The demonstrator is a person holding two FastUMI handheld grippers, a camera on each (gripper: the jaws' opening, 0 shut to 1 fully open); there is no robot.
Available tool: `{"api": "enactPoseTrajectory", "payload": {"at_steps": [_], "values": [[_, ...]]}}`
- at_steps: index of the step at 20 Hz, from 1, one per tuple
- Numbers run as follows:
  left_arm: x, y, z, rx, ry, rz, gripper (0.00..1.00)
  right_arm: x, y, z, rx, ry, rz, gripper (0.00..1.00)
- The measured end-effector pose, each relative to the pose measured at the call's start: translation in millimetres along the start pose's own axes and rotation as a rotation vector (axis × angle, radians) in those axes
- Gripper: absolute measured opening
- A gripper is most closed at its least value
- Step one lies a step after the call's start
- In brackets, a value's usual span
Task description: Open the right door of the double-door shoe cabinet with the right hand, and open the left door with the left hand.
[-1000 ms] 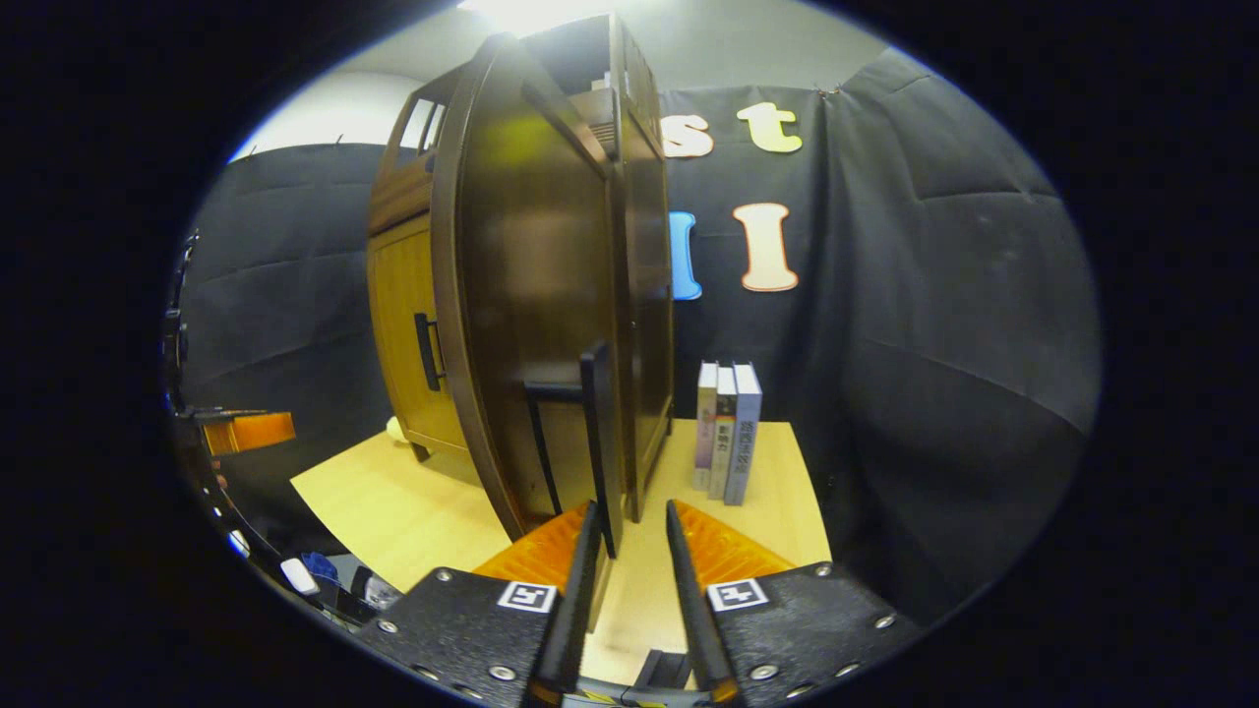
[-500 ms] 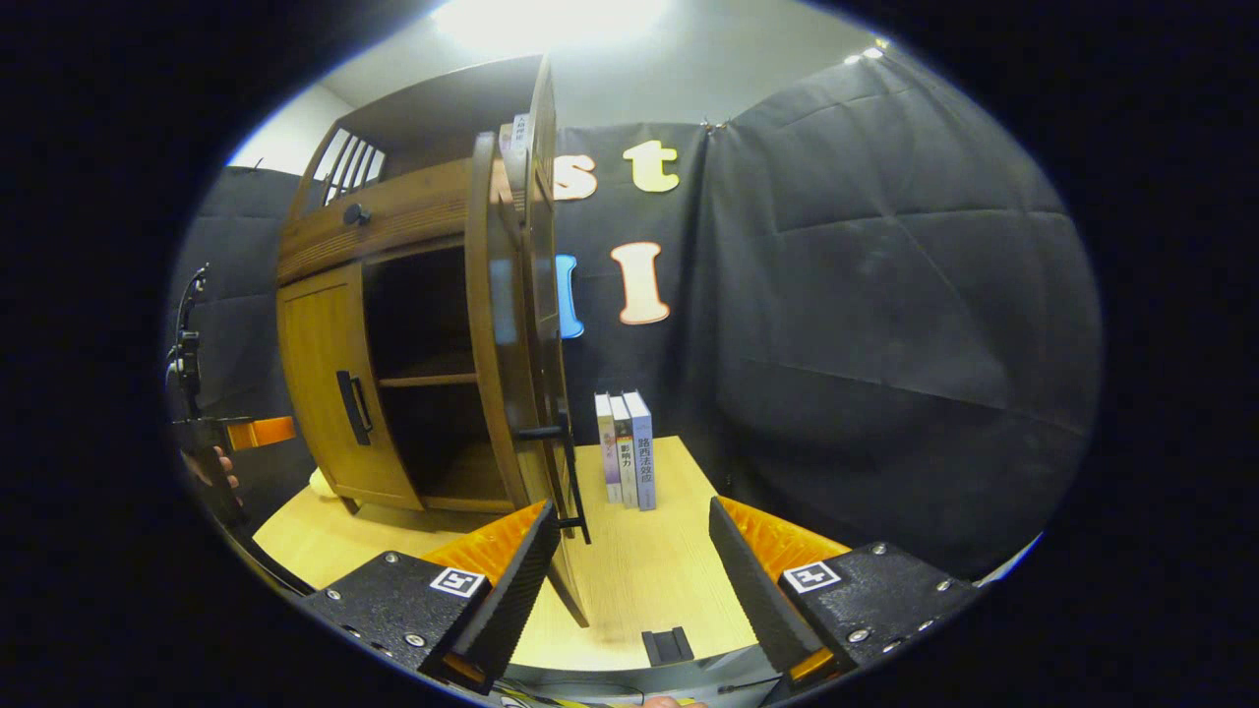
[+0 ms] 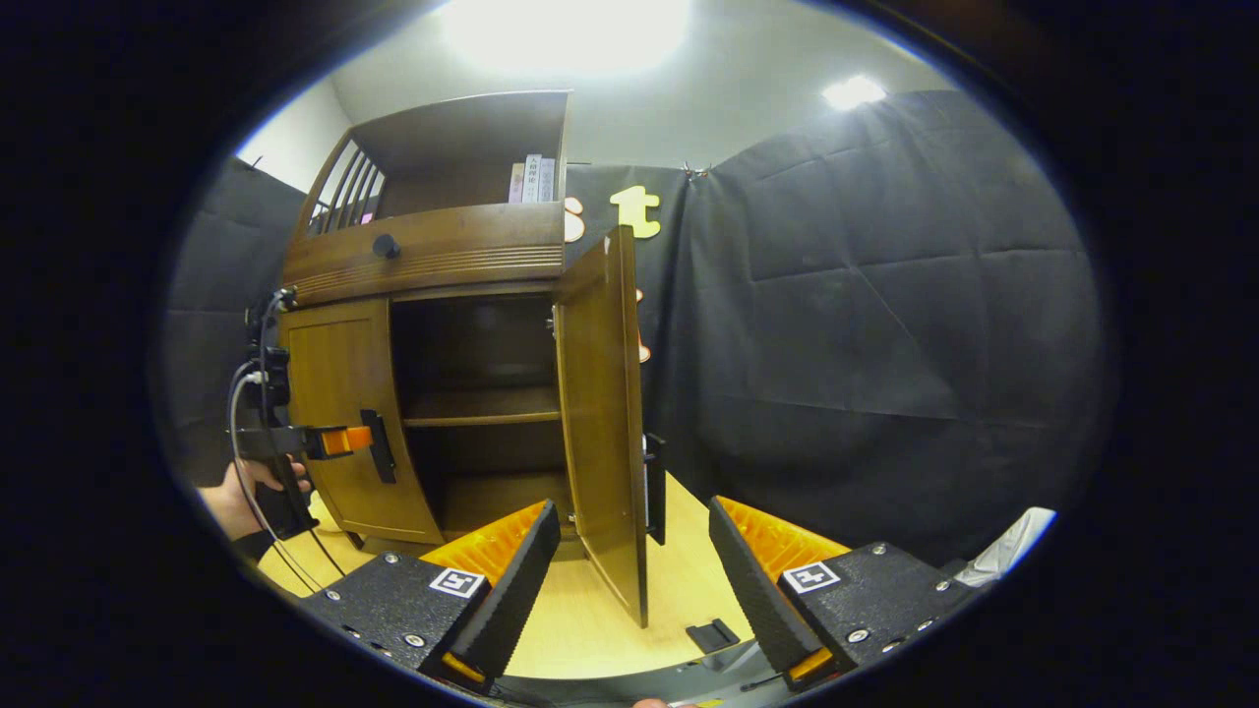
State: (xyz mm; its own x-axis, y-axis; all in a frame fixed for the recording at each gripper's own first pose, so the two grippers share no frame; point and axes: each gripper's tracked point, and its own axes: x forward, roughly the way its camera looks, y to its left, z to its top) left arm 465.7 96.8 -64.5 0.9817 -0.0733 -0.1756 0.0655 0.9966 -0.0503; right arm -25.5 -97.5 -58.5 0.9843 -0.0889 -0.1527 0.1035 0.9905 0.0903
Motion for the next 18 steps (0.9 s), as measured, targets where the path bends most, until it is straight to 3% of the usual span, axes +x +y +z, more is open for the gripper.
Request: {"api": "enactPoseTrajectory", "payload": {"at_steps": [2,5,6,9,10,14,17,18], "values": [[20,1,-3,0.005,0.006,0.011,0.97,-12,3,1,0.004,-0.021,-0.024,0.94],[46,-1,-8,0.01,0.019,0.019,0.87,-28,12,-4,-0.015,-0.02,-0.042,0.91],[54,-2,-8,0.014,0.016,0.027,1.0,-34,10,-6,-0.03,-0.017,-0.05,0.91],[59,-9,-7,0.008,0.008,0.014,0.54,-39,10,-11,-0.049,0.005,-0.072,0.91],[67,-15,-8,-0.011,0.0,-0.007,0.55,-37,10,-13,-0.041,0.012,-0.074,0.94],[62,-16,-6,0.045,-0.03,0.031,0.39,-26,16,-7,-0.003,0.004,-0.058,0.94],[63,-16,-15,0.034,-0.014,0.012,0.27,-17,22,-6,0.003,0.007,-0.024,0.92],[60,-16,-15,0.024,-0.01,0.005,0.29,-14,24,-7,0.001,0.014,-0.011,0.92]]}}
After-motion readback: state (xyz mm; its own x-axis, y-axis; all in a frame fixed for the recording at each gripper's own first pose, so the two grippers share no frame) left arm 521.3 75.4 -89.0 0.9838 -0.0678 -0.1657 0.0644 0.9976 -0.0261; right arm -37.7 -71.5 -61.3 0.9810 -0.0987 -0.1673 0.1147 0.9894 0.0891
